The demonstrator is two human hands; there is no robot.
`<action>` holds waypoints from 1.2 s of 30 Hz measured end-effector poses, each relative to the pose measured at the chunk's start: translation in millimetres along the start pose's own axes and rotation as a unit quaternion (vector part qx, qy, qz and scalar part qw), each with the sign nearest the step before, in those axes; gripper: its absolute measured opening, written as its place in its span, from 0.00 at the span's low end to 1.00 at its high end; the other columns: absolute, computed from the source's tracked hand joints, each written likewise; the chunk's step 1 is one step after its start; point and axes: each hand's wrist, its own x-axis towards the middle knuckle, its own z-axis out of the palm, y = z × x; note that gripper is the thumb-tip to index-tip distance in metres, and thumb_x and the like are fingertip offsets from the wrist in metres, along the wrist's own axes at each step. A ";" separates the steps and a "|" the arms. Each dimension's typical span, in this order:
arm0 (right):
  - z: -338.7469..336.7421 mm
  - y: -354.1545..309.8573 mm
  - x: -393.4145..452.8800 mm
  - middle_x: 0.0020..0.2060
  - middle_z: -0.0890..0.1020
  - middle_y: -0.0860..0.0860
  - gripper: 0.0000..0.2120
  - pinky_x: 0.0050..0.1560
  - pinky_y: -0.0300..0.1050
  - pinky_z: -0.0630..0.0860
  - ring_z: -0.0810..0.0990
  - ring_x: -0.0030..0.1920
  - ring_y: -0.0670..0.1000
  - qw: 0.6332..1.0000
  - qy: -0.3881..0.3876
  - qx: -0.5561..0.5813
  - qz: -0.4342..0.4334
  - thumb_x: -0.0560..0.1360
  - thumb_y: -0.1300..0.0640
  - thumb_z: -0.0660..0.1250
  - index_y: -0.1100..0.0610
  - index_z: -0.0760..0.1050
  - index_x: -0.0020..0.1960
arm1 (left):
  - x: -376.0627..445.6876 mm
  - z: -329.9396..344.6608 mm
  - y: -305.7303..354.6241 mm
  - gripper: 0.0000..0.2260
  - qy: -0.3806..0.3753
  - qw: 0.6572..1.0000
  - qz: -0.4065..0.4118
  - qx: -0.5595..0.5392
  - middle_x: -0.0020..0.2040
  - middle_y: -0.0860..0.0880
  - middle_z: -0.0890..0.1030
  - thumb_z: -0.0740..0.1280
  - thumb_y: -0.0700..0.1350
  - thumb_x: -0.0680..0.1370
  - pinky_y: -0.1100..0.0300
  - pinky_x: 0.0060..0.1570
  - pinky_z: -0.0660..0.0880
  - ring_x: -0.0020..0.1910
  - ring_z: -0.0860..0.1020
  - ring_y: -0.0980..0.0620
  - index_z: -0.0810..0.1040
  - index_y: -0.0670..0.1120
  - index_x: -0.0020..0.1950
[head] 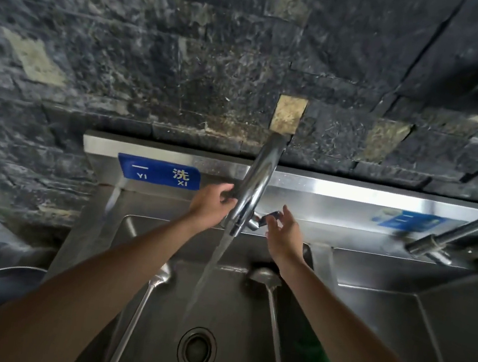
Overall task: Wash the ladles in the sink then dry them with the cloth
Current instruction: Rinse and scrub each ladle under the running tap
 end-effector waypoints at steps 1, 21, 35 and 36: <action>0.1 0.6 4.3 0.61 0.83 0.51 0.21 0.60 0.56 0.79 0.83 0.57 0.57 1.000 0.007 -0.010 -0.008 0.83 0.55 0.61 0.57 0.70 0.75 | 2.8 3.1 2.7 0.04 0.008 1.000 0.016 0.006 0.39 0.52 0.84 0.72 0.44 0.76 0.60 0.42 0.75 0.44 0.83 0.46 0.81 0.47 0.42; 20.7 -8.0 20.2 0.45 0.85 0.58 0.21 0.46 0.55 0.79 0.81 0.44 0.61 0.932 0.051 -0.319 -0.163 0.82 0.67 0.56 0.61 0.65 0.75 | 27.3 14.9 -10.6 0.12 0.043 0.997 0.040 0.048 0.35 0.67 0.76 0.81 0.50 0.66 0.66 0.30 0.70 0.27 0.70 0.66 0.78 0.54 0.37; 16.4 -13.3 14.1 0.46 0.83 0.59 0.24 0.44 0.54 0.78 0.81 0.45 0.61 0.930 0.030 -0.330 -0.160 0.81 0.70 0.55 0.64 0.61 0.77 | 17.7 14.0 -3.8 0.12 0.051 0.994 0.009 0.092 0.37 0.61 0.79 0.78 0.56 0.69 0.57 0.34 0.77 0.34 0.79 0.50 0.80 0.51 0.42; 14.9 -12.6 13.5 0.45 0.83 0.60 0.26 0.42 0.54 0.78 0.81 0.44 0.61 0.930 0.024 -0.329 -0.160 0.81 0.70 0.55 0.65 0.58 0.79 | 14.9 15.5 -1.8 0.12 0.056 0.994 0.009 0.097 0.37 0.59 0.80 0.78 0.56 0.69 0.57 0.35 0.77 0.35 0.78 0.49 0.79 0.52 0.41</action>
